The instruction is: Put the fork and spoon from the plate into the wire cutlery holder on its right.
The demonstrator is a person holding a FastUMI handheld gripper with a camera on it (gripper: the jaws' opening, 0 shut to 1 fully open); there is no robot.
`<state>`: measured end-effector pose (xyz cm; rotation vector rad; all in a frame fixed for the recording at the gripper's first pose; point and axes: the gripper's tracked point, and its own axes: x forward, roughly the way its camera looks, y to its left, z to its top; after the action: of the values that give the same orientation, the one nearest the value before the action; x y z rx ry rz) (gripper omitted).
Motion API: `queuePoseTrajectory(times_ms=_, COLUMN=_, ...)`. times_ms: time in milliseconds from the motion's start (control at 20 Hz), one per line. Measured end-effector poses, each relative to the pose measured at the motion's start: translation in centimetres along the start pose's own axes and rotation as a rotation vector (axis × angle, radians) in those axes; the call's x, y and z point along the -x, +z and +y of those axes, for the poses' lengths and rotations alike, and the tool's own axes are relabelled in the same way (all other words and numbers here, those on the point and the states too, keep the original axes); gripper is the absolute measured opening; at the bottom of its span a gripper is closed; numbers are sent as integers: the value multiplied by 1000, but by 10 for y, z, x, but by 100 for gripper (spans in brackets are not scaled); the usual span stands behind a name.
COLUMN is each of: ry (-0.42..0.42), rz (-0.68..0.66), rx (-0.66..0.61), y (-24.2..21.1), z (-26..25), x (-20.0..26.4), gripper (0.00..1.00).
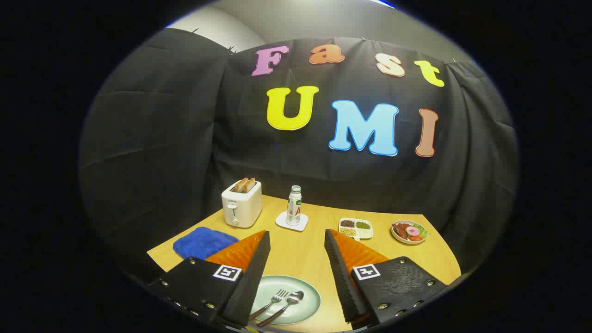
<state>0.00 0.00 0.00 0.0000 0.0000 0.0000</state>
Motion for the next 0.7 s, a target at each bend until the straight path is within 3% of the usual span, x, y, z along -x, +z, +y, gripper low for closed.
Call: queuePoseTrajectory(times_ms=700, ry=-29, rz=84, rx=-55, y=-23, z=-28, x=-18, gripper=73)
